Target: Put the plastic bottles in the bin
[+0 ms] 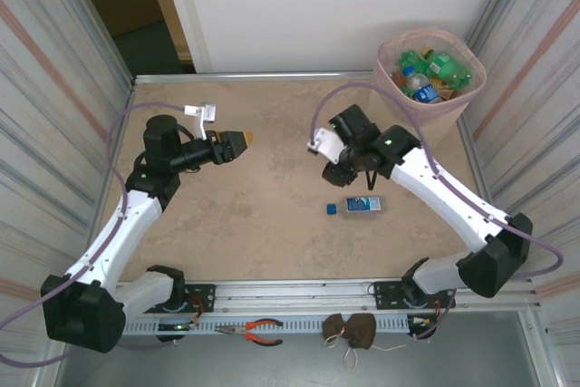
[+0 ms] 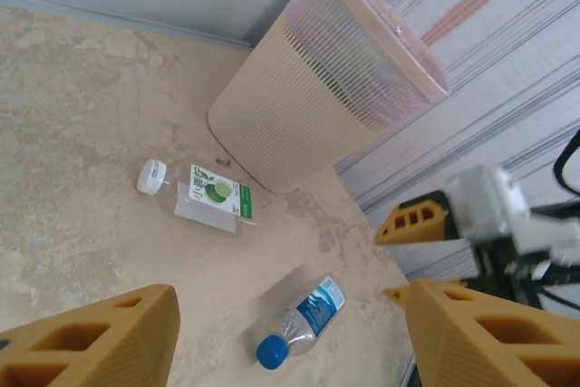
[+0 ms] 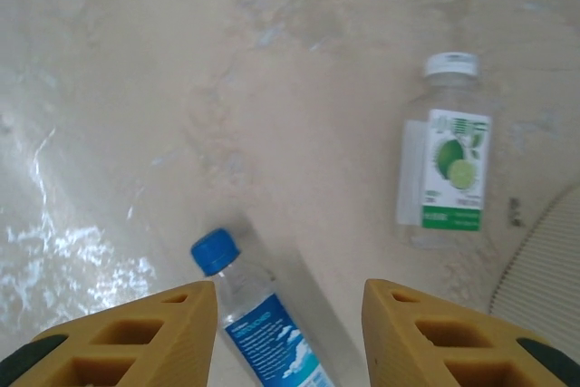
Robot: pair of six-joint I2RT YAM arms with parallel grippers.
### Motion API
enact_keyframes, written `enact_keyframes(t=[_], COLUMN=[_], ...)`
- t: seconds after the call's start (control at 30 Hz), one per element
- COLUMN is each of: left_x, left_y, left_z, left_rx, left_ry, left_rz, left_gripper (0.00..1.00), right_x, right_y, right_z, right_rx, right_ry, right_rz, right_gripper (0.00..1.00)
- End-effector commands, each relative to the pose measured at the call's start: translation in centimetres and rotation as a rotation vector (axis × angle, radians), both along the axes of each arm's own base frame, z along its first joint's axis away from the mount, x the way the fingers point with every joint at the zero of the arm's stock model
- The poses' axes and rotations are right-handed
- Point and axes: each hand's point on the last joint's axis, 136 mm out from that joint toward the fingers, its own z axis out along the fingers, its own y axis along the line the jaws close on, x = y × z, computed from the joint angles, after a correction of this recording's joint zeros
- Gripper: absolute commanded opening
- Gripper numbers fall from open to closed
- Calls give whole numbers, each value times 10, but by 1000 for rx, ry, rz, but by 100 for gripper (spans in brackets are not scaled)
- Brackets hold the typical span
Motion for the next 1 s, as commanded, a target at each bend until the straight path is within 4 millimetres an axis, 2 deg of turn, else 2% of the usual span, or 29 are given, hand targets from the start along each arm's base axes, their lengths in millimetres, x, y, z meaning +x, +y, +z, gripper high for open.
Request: enact_keyframes(t=[0.0, 0.2, 0.37, 0.63, 0.77, 0.97], left_x=[-3, -3, -3, -2, -2, -2], left_y=[2, 4, 5, 5, 5, 6], left_z=[16, 15, 15, 12, 11, 14], left_rx=[7, 11, 10, -4, -7, -11], left_ry=[-52, -45, -42, -29, -23, -28], left_rz=[-8, 3, 7, 12, 13, 9], left_gripper=[67, 68, 69, 69, 69, 69], right_x=[-16, -25, -26, -25, -22, -22], right_y=[-4, 4, 10, 8, 9, -3], right_z=[-36, -80, -111, -157, -173, -192], right_rx=[-171, -343, -432, -563, -585, -656], right_ry=[65, 132, 176, 256, 271, 304], right_rz=[114, 223, 288, 321, 329, 345], right_gripper=[46, 47, 55, 60, 60, 58])
